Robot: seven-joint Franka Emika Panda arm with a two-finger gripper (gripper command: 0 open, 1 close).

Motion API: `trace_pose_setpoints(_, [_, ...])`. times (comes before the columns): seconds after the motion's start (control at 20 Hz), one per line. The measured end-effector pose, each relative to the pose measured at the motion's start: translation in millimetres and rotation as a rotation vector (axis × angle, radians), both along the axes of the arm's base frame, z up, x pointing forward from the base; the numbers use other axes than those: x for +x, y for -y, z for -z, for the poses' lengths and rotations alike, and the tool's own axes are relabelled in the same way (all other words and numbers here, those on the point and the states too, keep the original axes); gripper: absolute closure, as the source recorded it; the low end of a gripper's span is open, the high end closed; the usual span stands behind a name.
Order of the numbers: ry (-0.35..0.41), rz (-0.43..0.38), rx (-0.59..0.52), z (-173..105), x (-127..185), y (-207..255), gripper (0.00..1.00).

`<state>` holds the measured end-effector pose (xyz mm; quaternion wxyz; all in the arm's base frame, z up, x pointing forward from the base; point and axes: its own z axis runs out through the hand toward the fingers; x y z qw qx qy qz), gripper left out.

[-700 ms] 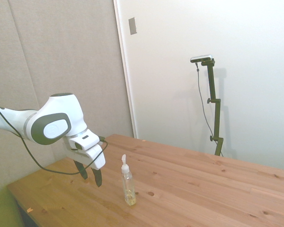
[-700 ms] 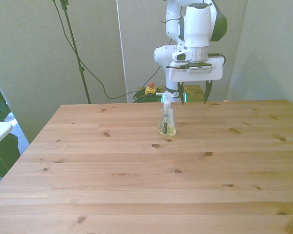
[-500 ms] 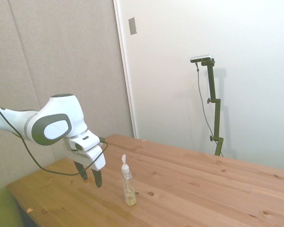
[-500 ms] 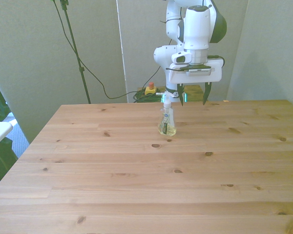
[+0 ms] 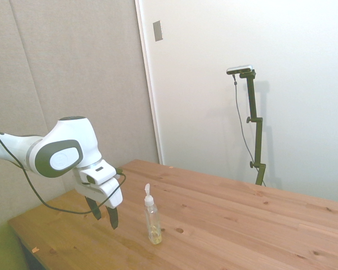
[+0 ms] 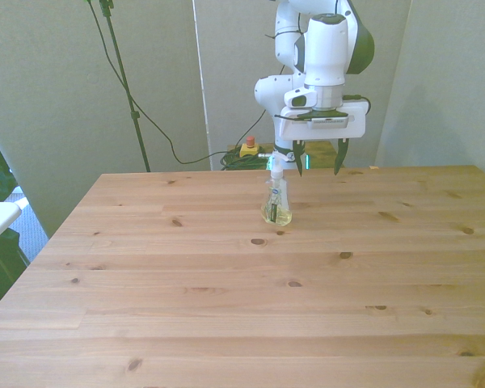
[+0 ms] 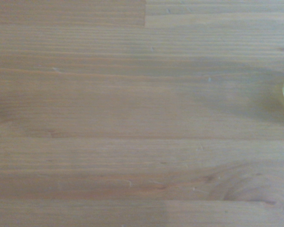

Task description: Knock down the sanitizer

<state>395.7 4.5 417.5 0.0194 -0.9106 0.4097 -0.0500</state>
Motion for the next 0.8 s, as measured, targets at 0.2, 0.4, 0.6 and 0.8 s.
trace_pose_setpoints(0.2, [0.015,0.043,0.007,-5.5,0.0,15.5,1.00])
trace_pose_setpoints(0.4, [0.036,0.087,0.002,-14.9,4.3,27.3,1.00])
trace_pose_setpoints(0.6, [0.050,0.128,-0.010,-22.5,12.6,39.9,1.00])
trace_pose_setpoints(0.8, [0.064,0.178,-0.015,-28.2,32.1,45.7,1.00])
